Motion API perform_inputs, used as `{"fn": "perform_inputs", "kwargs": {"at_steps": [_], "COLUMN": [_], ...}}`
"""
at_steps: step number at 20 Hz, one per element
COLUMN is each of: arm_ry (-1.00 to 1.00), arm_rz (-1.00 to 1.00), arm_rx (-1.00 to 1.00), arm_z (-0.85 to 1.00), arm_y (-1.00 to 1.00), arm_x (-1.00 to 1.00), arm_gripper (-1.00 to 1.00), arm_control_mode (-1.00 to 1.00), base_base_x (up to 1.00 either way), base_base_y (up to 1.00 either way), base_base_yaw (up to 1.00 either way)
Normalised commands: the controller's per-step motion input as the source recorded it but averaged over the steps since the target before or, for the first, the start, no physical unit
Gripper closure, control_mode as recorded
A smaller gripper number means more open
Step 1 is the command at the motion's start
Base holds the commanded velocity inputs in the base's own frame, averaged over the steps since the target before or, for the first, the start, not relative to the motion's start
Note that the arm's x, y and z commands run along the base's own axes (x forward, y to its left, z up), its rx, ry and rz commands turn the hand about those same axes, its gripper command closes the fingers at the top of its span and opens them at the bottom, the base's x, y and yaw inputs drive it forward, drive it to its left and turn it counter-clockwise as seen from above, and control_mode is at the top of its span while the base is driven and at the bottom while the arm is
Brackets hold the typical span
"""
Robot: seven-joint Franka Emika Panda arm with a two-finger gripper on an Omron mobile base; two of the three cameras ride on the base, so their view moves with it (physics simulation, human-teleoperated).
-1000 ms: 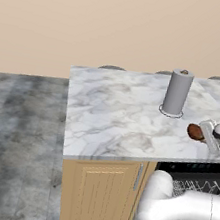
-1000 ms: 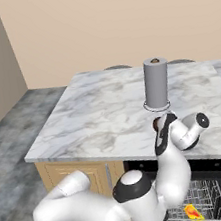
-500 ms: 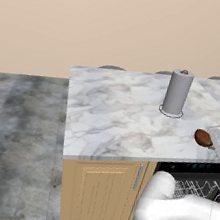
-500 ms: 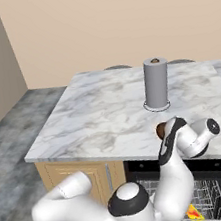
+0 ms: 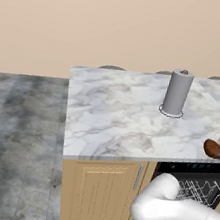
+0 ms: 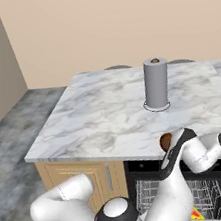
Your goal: Pick up the cup and bowl from the counter, place them in the dishwasher, and close the dishwasher door.
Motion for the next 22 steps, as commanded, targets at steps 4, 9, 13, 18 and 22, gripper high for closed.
{"fn": "perform_inputs", "kwargs": {"at_steps": [4,9,13,18,22], "arm_ry": [-0.01,-0.01,-0.04,-0.06,-0.03], "arm_rz": [0.00,0.00,-0.05,-0.12,-0.13], "arm_rx": [0.00,-0.01,-0.11,-0.17,-0.07], "arm_z": [0.00,-0.09,-0.29,-0.45,-0.60], "arm_y": [-0.07,-0.01,0.00,0.00,0.00], "arm_x": [-0.68,-0.70,-0.56,-0.37,-0.03], "arm_gripper": [1.00,1.00,1.00,1.00,1.00], "arm_control_mode": [-1.00,-1.00,-1.00,-1.00,-1.00], "base_base_x": [0.00,0.00,0.00,0.00,0.00], "base_base_y": [0.00,0.00,0.00,0.00,0.00], "base_base_yaw": [0.00,0.00,0.00,0.00,0.00]}}
